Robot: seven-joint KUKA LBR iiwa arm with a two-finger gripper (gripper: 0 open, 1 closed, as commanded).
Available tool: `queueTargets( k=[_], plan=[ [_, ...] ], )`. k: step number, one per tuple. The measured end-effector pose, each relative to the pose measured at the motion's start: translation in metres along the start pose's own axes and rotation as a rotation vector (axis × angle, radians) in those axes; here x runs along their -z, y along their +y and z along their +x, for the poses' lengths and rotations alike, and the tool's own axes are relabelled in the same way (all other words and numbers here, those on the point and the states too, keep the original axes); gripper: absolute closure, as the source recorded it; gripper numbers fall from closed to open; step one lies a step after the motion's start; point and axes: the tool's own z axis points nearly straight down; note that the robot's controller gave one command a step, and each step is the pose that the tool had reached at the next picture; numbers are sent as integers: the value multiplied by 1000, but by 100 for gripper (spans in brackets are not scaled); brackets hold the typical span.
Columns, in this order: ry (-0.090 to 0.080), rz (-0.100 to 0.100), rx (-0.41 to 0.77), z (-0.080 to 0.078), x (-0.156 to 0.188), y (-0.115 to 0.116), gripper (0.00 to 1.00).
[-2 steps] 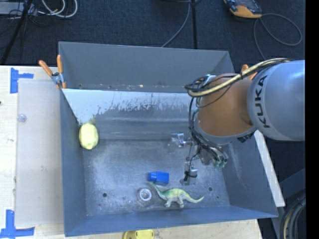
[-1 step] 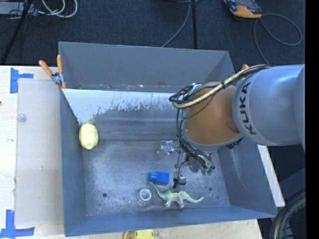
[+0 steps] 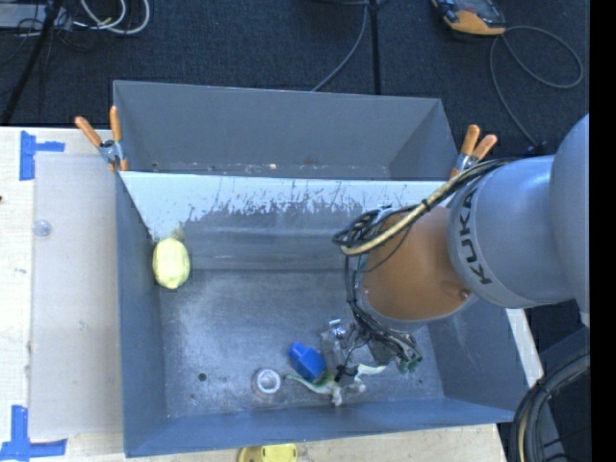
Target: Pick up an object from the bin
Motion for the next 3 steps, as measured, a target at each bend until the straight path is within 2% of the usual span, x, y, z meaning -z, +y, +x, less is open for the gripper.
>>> queueTargets(
  k=[1,2,3],
  plan=[
    [-10,2,1,-2,1,-1,0],
    [-9,2,1,-2,1,-1,0],
    [-11,3,147,-1,-2,-2,100]
  ],
)
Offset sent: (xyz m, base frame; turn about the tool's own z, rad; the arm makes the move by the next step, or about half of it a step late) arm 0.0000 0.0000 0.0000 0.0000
